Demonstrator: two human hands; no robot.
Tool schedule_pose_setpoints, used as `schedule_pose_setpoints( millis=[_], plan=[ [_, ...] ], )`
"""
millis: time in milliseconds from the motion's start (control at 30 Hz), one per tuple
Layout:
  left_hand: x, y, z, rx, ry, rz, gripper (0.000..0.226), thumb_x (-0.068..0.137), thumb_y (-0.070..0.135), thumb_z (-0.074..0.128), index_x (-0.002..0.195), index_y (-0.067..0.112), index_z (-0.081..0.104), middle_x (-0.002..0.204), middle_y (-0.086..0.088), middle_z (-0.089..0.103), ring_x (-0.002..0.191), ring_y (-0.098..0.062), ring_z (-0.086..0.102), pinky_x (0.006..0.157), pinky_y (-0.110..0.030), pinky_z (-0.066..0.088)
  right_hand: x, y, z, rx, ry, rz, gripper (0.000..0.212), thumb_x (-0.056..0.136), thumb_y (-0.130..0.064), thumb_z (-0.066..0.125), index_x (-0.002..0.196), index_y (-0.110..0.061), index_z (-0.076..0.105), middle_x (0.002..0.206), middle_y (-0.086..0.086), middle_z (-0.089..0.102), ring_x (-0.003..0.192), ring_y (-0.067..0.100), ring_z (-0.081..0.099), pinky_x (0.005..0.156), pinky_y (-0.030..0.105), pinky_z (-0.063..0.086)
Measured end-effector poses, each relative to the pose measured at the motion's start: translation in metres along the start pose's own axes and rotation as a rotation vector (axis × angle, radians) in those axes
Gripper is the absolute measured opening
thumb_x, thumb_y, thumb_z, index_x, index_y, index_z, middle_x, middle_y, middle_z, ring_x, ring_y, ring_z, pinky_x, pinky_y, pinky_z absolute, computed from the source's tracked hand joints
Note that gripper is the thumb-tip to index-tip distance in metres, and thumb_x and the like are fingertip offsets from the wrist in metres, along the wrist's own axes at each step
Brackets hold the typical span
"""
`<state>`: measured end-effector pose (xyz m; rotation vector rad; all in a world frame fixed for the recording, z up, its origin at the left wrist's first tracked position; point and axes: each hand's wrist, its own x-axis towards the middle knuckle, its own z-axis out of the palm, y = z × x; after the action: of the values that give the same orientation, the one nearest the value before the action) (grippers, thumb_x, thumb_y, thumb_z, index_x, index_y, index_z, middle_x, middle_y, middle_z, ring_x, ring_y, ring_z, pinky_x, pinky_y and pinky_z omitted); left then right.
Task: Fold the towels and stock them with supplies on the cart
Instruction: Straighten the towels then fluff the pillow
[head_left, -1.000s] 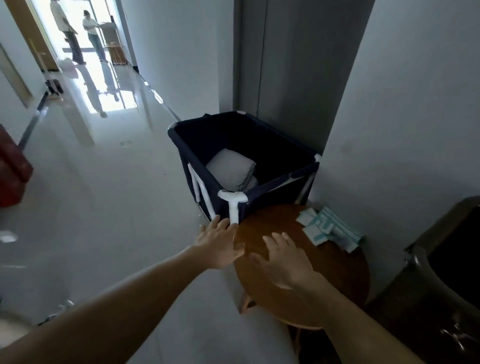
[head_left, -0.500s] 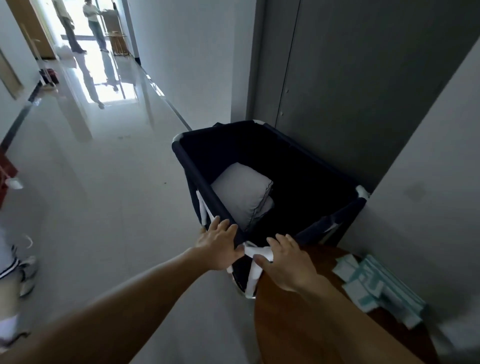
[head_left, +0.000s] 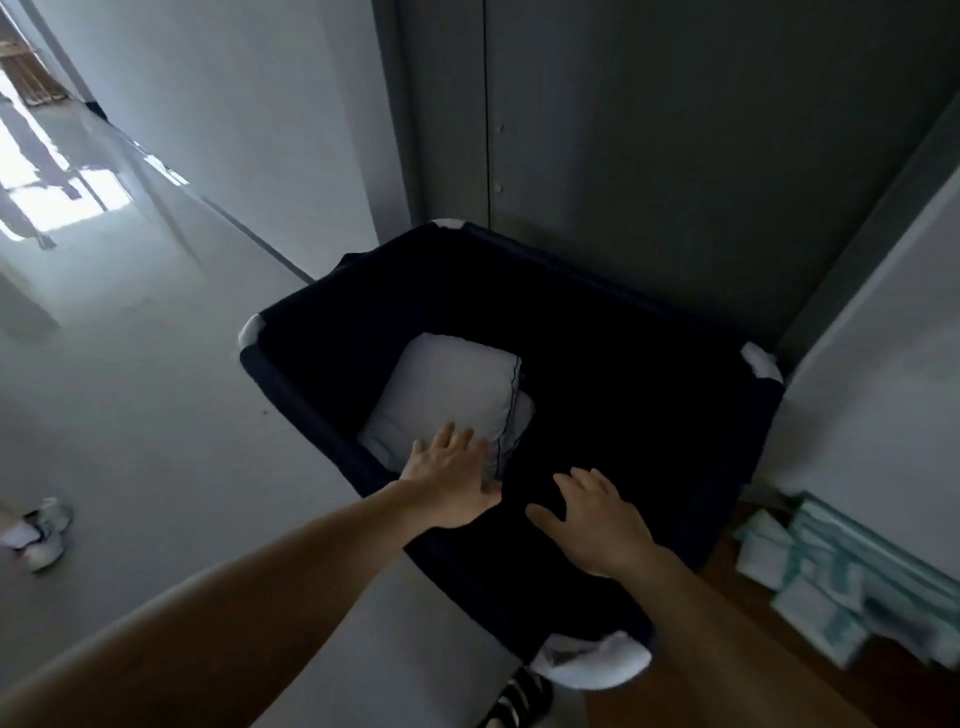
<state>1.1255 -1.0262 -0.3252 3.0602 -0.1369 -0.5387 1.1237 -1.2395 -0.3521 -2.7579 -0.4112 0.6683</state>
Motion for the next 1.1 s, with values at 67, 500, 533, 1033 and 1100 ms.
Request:
schedule_pose_setpoints(
  millis=[67, 500, 533, 1033, 1100],
  plan=[
    [0.038, -0.009, -0.004, 0.014, -0.046, 0.004, 0.075, 0.093, 0.057, 0.039, 0.154, 0.018, 0.02, 0.162, -0.004, 0.017, 0.152, -0.028, 0.005, 0.116, -0.054, 0.019, 0.041, 0.001, -0.003, 0.027, 0.001, 0.023, 0.084, 0.094, -0.075, 0.028, 0.158, -0.02, 0.02, 0.166, 0.001, 0.012, 0.154, 0.023, 0.004, 0.118, 0.05, 0.025],
    [0.25, -0.081, 0.024, 0.092, -0.285, 0.175, 0.075, 0.094, 0.059, 0.038, 0.154, 0.018, 0.02, 0.162, -0.004, 0.018, 0.151, -0.03, 0.007, 0.116, -0.051, 0.021, 0.207, 0.021, 0.016, 0.224, -0.146, 0.316, 0.088, 0.09, -0.078, 0.03, 0.157, -0.021, 0.02, 0.166, 0.002, 0.015, 0.153, 0.024, 0.009, 0.117, 0.05, 0.025],
    [0.269, -0.088, 0.031, 0.087, -0.286, 0.185, 0.076, 0.094, 0.06, 0.038, 0.154, 0.018, 0.02, 0.162, -0.004, 0.019, 0.151, -0.03, 0.009, 0.115, -0.05, 0.022, 0.219, 0.02, 0.021, 0.24, -0.158, 0.342, 0.089, 0.09, -0.078, 0.03, 0.157, -0.021, 0.02, 0.166, 0.002, 0.015, 0.153, 0.024, 0.01, 0.117, 0.05, 0.025],
    [0.492, -0.183, 0.174, -0.002, -0.261, 0.24, 0.081, 0.097, 0.056, 0.041, 0.159, 0.019, 0.004, 0.166, -0.001, -0.007, 0.152, -0.027, -0.007, 0.116, -0.06, 0.019, 0.482, 0.04, 0.178, 1.111, -0.12, 0.664, 0.149, 0.037, -0.097, 0.063, 0.159, -0.028, 0.015, 0.162, -0.001, 0.029, 0.144, 0.021, 0.036, 0.116, 0.043, 0.036],
    [0.498, -0.185, 0.188, -0.018, -0.225, 0.234, 0.081, 0.096, 0.057, 0.042, 0.158, 0.019, 0.007, 0.166, -0.001, -0.005, 0.152, -0.026, -0.007, 0.114, -0.061, 0.024, 0.513, 0.055, 0.195, 1.182, -0.091, 0.674, 0.151, 0.038, -0.087, 0.074, 0.16, -0.026, 0.01, 0.162, -0.001, 0.029, 0.144, 0.021, 0.036, 0.117, 0.044, 0.035]
  ],
)
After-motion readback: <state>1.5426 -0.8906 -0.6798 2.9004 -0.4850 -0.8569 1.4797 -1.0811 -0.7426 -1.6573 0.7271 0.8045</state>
